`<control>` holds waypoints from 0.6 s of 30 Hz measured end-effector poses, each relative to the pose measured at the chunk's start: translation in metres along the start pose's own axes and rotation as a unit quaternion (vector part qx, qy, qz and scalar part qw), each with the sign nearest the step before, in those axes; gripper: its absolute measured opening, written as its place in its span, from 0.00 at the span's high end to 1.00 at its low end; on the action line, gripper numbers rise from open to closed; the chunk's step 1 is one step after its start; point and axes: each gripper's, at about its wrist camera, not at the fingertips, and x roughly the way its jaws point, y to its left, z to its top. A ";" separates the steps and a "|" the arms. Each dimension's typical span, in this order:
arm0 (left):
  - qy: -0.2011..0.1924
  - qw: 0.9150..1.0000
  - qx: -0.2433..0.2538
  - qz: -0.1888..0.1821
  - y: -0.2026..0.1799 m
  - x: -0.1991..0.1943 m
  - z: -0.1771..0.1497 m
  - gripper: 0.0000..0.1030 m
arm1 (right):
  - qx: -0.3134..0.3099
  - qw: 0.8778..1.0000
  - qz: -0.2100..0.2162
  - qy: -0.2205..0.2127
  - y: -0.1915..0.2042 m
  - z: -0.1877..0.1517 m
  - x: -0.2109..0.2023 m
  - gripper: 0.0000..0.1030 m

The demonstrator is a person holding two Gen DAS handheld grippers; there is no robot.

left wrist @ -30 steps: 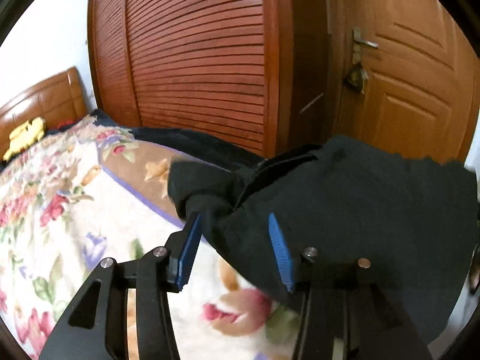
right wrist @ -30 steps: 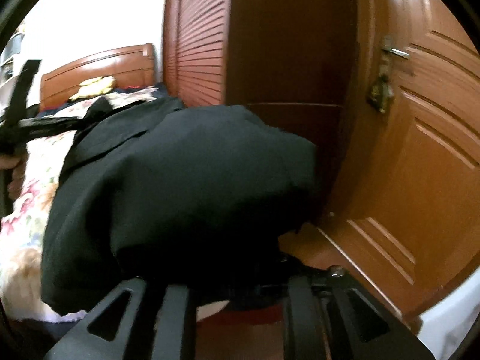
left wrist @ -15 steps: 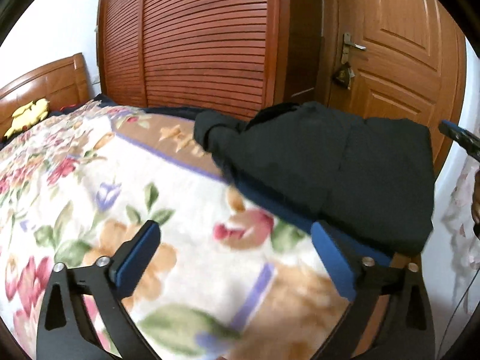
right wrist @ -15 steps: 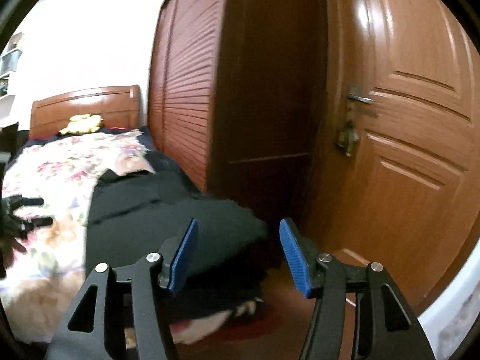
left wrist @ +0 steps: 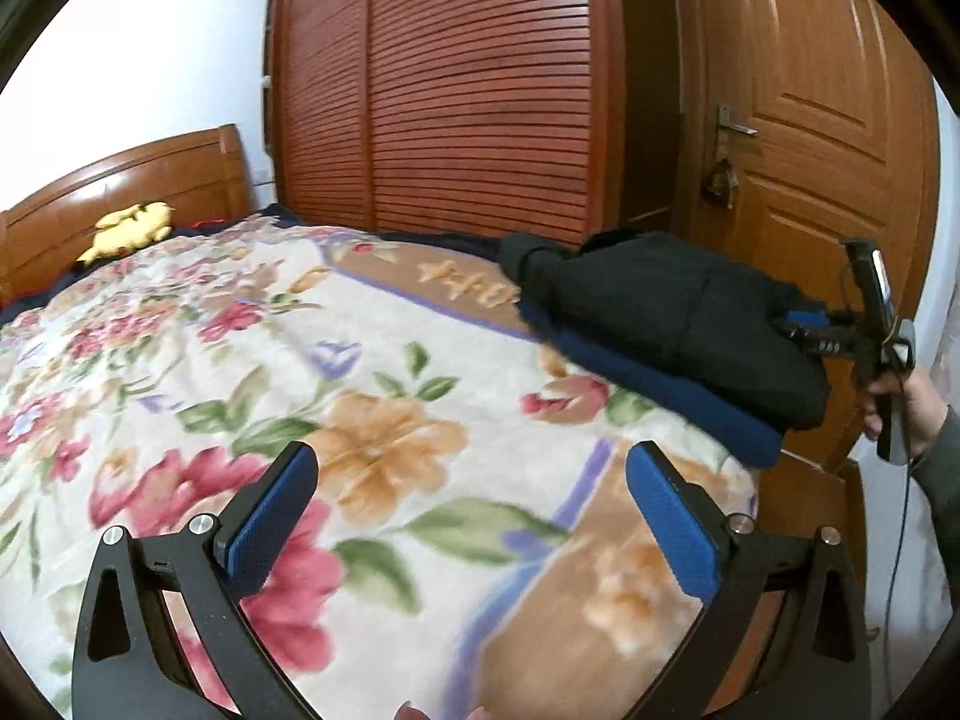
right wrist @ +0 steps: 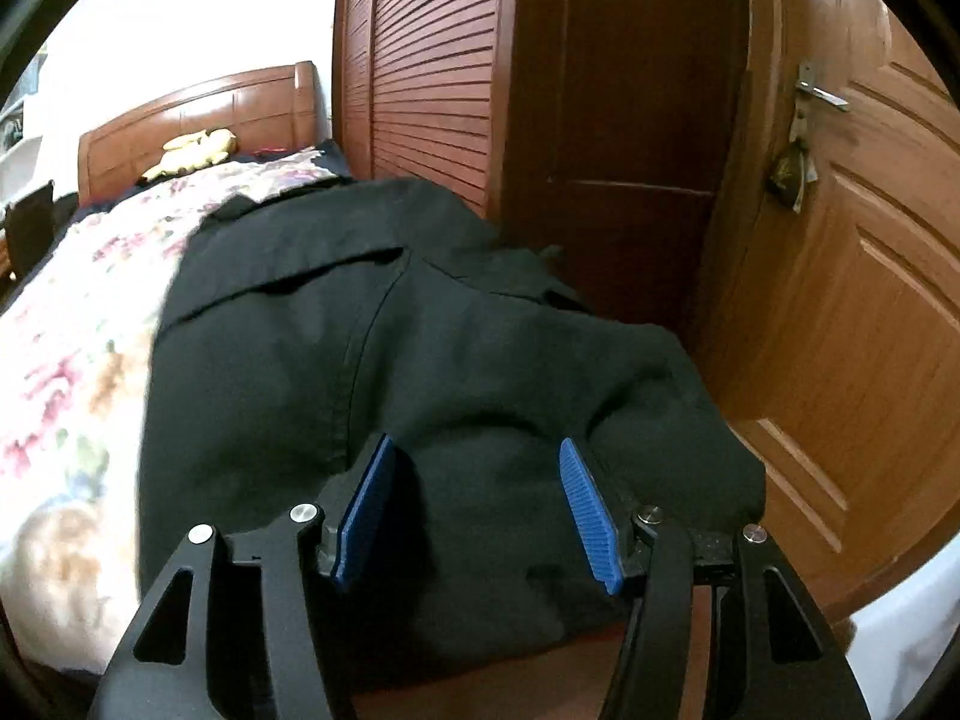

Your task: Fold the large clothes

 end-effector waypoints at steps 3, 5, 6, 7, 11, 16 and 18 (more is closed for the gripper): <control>-0.002 1.000 -0.001 0.014 0.012 -0.012 -0.010 0.00 | 0.014 1.000 -0.009 -0.011 -0.004 0.007 -0.011 0.42; -0.004 1.000 -0.009 0.018 0.022 -0.023 -0.017 0.00 | 0.010 1.000 -0.020 -0.022 -0.002 0.008 -0.028 0.42; -0.006 1.000 -0.014 0.020 0.026 -0.028 -0.021 0.00 | 0.009 0.999 -0.019 -0.029 0.001 0.011 -0.033 0.42; -0.008 1.000 -0.017 0.025 0.031 -0.034 -0.025 0.00 | 0.007 0.999 -0.017 -0.036 0.005 0.013 -0.043 0.42; -0.010 0.999 -0.027 0.042 0.047 -0.052 -0.040 0.00 | -0.017 0.998 0.002 -0.056 0.031 0.024 -0.069 0.41; -0.010 0.996 -0.042 0.073 0.071 -0.073 -0.062 0.00 | -0.052 0.995 0.057 -0.068 0.081 0.015 -0.091 0.28; -0.006 0.995 -0.049 0.082 0.080 -0.080 -0.071 0.00 | -0.063 0.992 0.086 -0.071 0.100 0.010 -0.096 0.23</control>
